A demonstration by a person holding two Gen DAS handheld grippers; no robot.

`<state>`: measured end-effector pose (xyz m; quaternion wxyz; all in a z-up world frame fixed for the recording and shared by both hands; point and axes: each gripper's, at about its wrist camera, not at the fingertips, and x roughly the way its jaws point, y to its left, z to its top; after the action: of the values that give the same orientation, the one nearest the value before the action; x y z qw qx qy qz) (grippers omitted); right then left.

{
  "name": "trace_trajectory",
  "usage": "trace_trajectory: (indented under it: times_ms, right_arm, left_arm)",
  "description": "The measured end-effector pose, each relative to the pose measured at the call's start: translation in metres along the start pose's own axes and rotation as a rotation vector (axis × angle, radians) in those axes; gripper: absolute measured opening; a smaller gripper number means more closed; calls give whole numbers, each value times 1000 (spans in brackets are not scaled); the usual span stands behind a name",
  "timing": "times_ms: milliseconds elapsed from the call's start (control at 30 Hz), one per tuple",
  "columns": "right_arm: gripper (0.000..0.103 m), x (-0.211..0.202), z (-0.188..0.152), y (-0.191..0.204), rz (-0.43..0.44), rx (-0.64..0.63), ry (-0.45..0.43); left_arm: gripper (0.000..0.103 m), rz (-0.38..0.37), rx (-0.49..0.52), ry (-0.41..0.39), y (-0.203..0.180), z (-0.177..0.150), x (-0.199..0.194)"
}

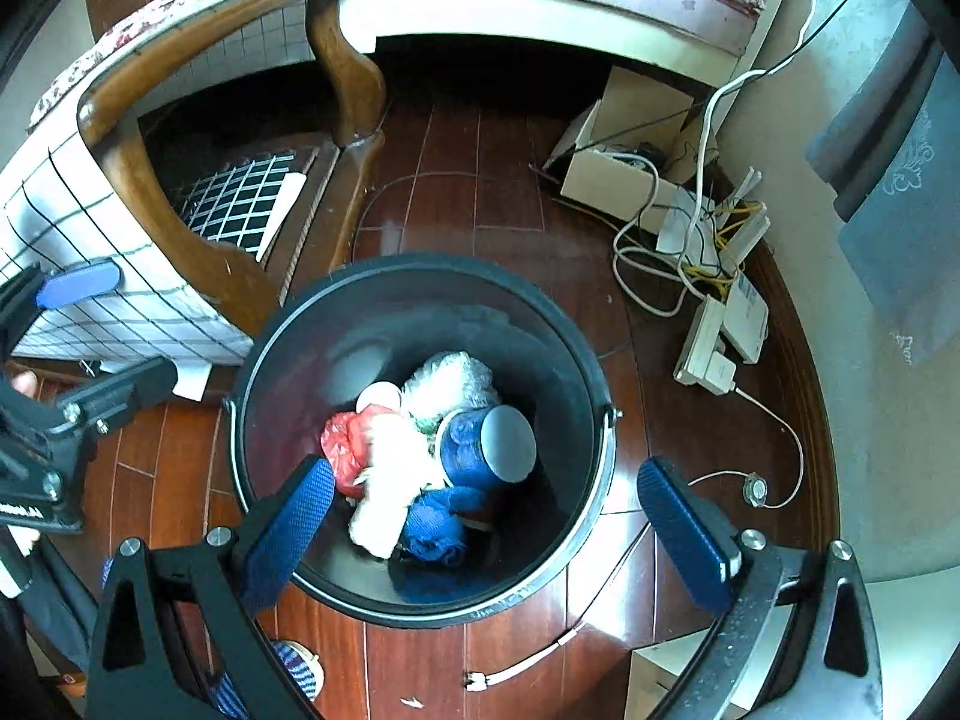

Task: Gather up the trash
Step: 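Open both tools over the black bin to drop cloth and cup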

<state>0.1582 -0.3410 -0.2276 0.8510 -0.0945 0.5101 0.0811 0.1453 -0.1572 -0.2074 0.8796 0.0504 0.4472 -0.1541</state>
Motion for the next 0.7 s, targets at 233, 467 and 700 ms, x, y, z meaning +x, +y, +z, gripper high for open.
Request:
trace_trajectory:
  times_ms: [233, 467, 700]
  right_arm:
    - [102, -14, 7, 5, -12, 19, -44]
    - [102, -41, 6, 12, -76, 61, -101]
    - [102, -83, 12, 31, -96, 77, -164]
  left_arm:
    - [102, 24, -3, -28, 2, 2, -15]
    - [102, 46, -14, -54, 7, 10, -44]
    - [102, 92, -26, -100, 20, 16, -82]
